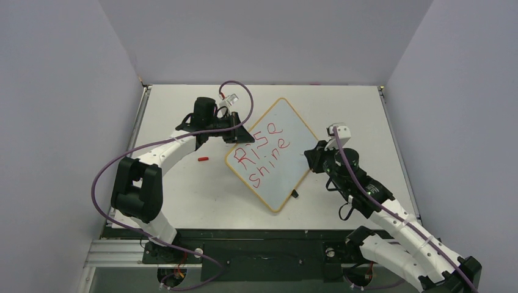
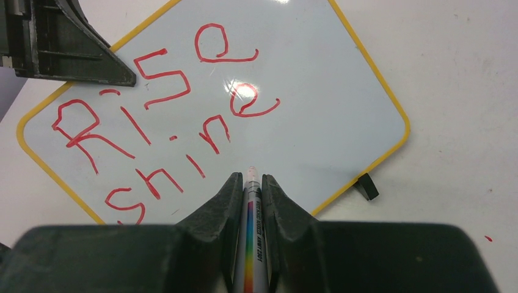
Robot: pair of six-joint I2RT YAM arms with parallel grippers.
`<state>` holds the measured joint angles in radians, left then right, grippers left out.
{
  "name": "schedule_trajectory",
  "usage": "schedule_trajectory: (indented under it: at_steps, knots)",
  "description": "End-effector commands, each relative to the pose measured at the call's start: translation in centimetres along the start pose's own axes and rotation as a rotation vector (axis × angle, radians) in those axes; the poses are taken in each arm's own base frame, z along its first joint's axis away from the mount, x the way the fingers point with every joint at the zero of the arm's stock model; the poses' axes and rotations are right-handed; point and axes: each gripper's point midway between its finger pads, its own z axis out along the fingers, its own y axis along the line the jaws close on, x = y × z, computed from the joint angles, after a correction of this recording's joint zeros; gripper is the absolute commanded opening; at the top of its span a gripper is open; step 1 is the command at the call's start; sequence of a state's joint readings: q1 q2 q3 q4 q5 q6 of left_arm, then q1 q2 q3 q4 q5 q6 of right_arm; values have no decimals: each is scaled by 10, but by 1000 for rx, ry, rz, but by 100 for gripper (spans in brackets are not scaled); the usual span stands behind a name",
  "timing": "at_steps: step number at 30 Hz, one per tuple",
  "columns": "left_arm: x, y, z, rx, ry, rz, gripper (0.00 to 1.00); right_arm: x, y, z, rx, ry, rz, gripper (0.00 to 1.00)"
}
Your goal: Write a sentence on the whiteboard
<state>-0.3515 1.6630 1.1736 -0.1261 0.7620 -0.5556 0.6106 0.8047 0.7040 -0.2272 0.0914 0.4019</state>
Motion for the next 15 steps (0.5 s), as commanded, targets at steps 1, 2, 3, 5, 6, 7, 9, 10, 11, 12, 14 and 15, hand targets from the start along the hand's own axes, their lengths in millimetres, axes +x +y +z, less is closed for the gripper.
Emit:
schedule_trajectory:
  at_steps: [1, 2, 3, 5, 6, 7, 9, 10, 11, 12, 14, 15]
  knots:
    - [-27, -7, -4, -12, -76, 86, 0, 4, 9, -1, -56, -19, 18, 0]
    - [-28, -10, -4, -6, -78, 89, 0, 4, 10, 0, -62, -20, 24, 0]
    - [-30, -14, -5, 0, -85, 95, 0, 5, 13, 0, -78, -20, 27, 0]
    - [-32, -20, -9, 7, -91, 103, 0, 6, 17, 1, -95, -7, 35, 0]
    - [-33, -22, -10, 9, -95, 107, 0, 7, 18, 1, -96, -1, 39, 0]
    - [-34, -25, -13, 10, -100, 113, 0, 8, 19, 1, -101, 1, 41, 0]
    - [-35, -25, -16, 8, -107, 118, 0, 9, 19, 1, -103, 1, 43, 0]
    - [-36, -25, -18, 4, -112, 120, 0, 9, 19, 2, -103, 2, 39, 0]
    - [-36, -24, -19, -2, -116, 120, 0, 9, 20, 2, -104, 1, 35, 0]
    - [-37, -23, -21, -7, -118, 119, 0, 9, 19, 3, -104, 1, 27, 0]
    - [-37, -22, -24, -16, -125, 123, 0, 8, 20, 6, -106, -4, 9, 0]
    - [-37, -21, -25, -22, -129, 124, 0, 8, 20, 8, -106, -5, 4, 0]
